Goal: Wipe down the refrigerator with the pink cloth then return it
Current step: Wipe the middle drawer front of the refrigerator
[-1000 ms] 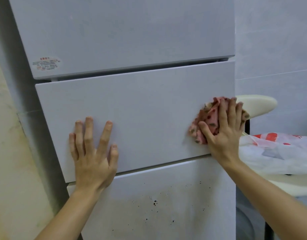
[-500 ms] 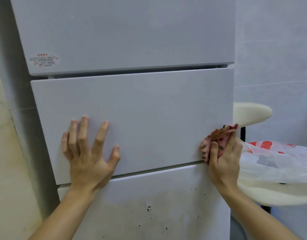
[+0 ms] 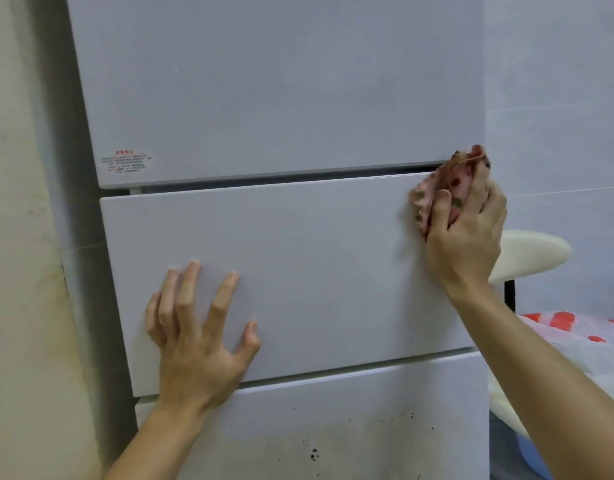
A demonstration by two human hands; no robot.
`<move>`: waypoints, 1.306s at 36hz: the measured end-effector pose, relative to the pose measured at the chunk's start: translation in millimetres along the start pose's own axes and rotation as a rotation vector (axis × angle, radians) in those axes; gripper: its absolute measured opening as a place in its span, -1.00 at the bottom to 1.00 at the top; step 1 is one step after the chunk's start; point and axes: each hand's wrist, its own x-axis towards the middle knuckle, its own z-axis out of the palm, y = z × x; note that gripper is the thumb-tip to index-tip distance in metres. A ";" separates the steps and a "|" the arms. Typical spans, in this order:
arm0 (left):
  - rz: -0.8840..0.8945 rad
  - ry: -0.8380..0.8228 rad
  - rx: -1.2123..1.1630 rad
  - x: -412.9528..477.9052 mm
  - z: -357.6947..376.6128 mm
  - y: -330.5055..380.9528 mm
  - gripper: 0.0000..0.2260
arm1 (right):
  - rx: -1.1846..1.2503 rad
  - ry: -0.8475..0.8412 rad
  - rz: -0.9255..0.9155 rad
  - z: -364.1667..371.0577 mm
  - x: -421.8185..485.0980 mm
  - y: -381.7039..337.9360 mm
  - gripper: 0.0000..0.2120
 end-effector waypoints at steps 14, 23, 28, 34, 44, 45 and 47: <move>-0.012 -0.017 -0.014 1.0 -5.1 -3.4 -0.43 | -0.078 -0.227 -0.495 -27.1 -24.5 54.3 -0.39; 0.012 -0.047 -0.017 2.8 -12.4 -15.3 -0.42 | -0.033 0.030 -0.098 8.1 -5.8 -32.1 -0.39; -0.008 -0.021 -0.030 12.9 -15.6 -35.3 -0.43 | 0.015 0.054 -0.348 33.6 -50.5 -77.4 -0.48; -0.100 -0.008 -0.097 17.5 -22.0 -39.4 -0.45 | 0.016 0.043 -0.394 51.1 -81.0 -122.6 -0.46; -0.119 -0.003 -0.072 12.5 -19.3 -37.6 -0.38 | 0.160 -0.208 -0.735 73.0 -120.8 -209.7 -0.48; -0.121 0.002 -0.066 13.4 -19.4 -37.1 -0.38 | 0.159 -0.220 -0.759 73.1 -119.4 -213.2 -0.48; -0.125 0.004 -0.056 14.6 -20.3 -37.0 -0.39 | 0.171 -0.228 -0.789 71.4 -112.5 -212.4 -0.49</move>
